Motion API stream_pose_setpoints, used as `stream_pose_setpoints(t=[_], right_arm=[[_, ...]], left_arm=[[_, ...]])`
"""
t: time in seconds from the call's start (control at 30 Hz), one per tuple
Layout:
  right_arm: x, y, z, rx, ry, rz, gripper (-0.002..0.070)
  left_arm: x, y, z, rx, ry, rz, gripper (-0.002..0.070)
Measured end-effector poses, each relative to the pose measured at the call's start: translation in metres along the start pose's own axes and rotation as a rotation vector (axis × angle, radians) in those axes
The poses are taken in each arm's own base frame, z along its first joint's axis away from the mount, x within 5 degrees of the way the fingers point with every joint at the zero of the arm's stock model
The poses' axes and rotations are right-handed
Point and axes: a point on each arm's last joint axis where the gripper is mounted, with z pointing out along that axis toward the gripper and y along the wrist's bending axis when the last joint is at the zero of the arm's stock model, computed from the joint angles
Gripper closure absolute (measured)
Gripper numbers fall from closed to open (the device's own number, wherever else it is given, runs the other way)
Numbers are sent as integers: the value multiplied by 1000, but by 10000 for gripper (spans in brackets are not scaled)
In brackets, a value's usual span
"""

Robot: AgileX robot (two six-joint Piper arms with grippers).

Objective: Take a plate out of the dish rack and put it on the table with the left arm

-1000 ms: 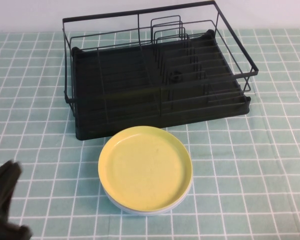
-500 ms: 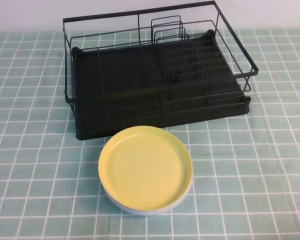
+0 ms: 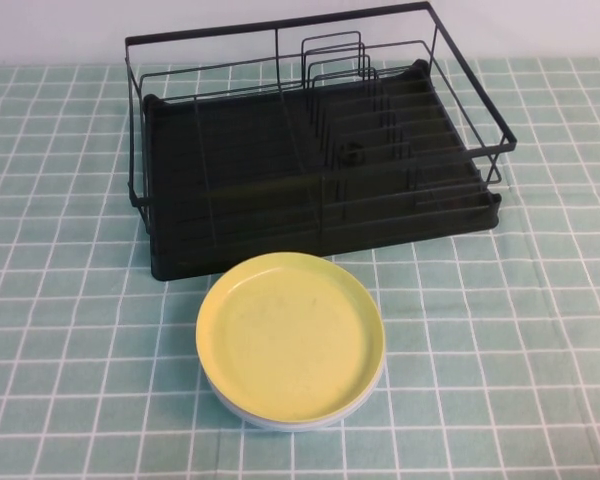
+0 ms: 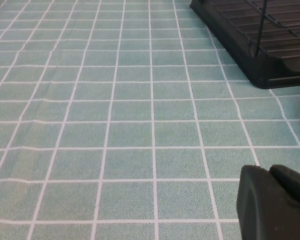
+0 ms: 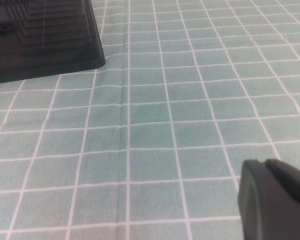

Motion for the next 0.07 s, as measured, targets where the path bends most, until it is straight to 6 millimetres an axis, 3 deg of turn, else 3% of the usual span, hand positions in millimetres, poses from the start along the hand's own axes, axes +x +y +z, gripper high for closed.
stream_pose_setpoints(t=[0.07], right_arm=[[0,0,0,0,0,0,694]], left_arm=[[0,0,0,-2,0,0,676]])
